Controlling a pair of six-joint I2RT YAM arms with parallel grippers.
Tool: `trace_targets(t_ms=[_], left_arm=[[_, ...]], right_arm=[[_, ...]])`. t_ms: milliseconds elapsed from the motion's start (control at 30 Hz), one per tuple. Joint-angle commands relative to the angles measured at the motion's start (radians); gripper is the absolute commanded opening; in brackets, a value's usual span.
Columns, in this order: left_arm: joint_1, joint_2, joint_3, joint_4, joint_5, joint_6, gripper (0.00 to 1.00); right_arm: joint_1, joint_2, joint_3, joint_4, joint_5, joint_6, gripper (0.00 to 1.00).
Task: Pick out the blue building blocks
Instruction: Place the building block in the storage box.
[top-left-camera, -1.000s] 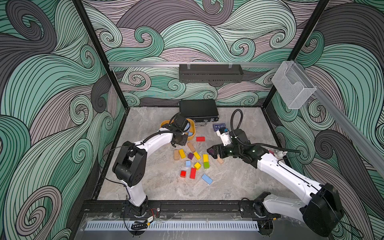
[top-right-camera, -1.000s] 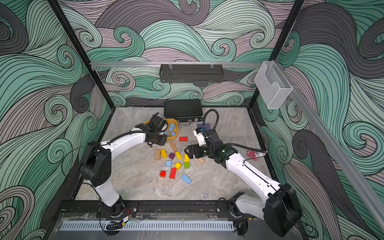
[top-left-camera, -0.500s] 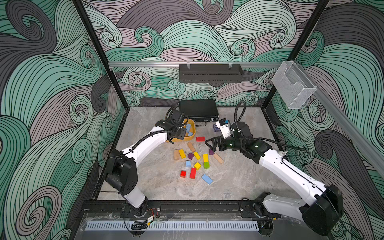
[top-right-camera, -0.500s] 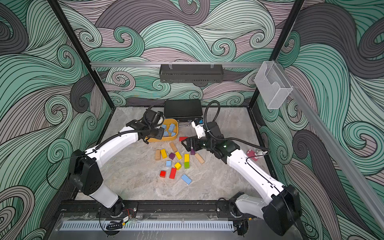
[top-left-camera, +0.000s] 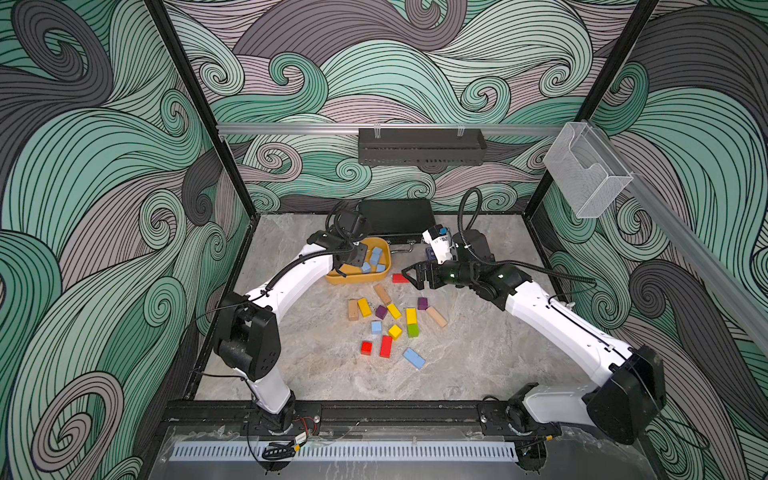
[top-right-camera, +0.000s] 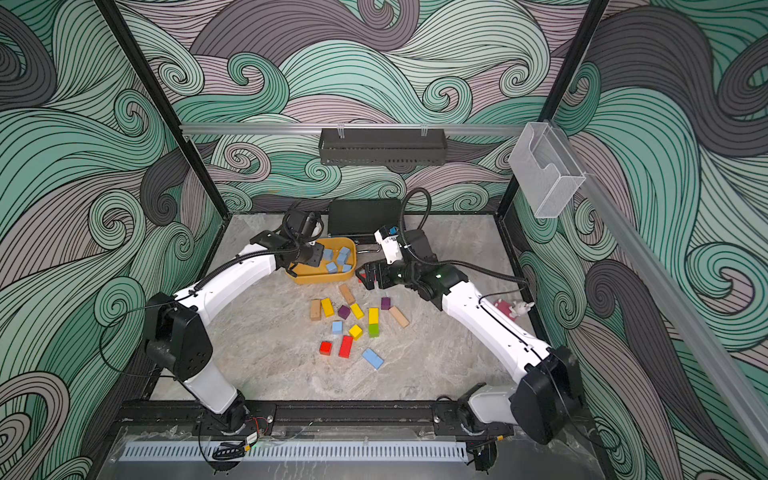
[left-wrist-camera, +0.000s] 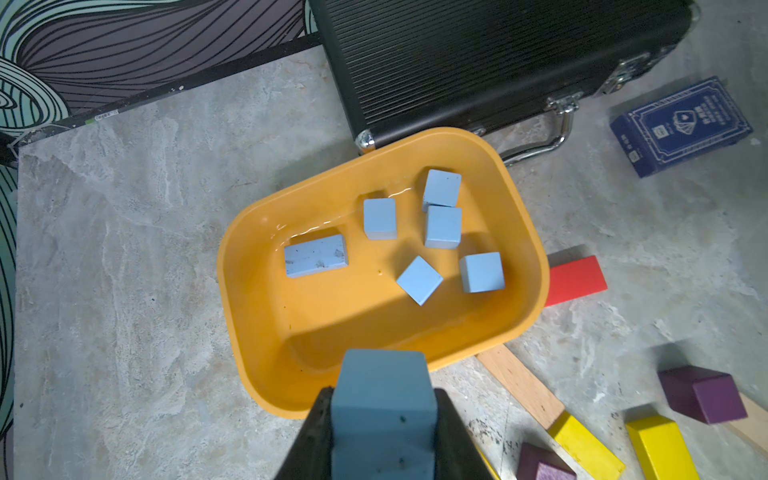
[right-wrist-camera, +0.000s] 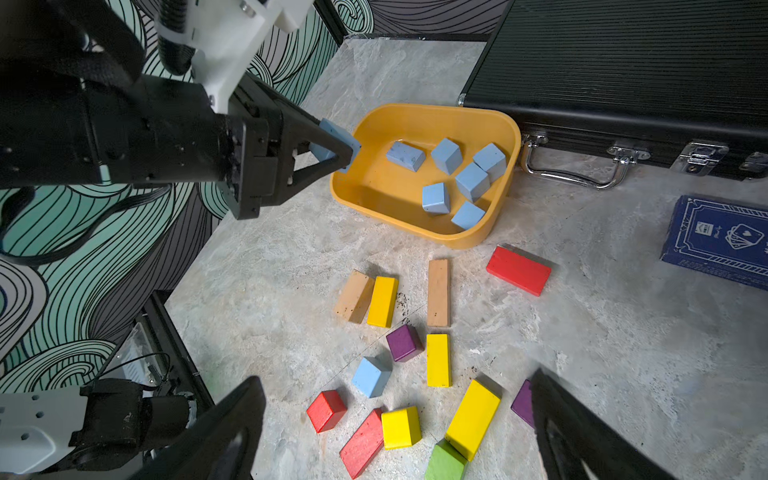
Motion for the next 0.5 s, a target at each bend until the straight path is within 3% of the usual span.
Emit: trace_targets(t_ms=[0, 467], left_arm=[[0.026, 0.054, 0.044, 0.01, -0.019, 0.023, 0.0], [0.069, 0.297, 0.224, -0.022, -0.008, 0.06, 0.0]], right_arm=[[-0.009, 0.034, 0.032, 0.004, -0.004, -0.018, 0.99], [-0.028, 0.158, 0.044, 0.05, -0.006, 0.017, 0.99]])
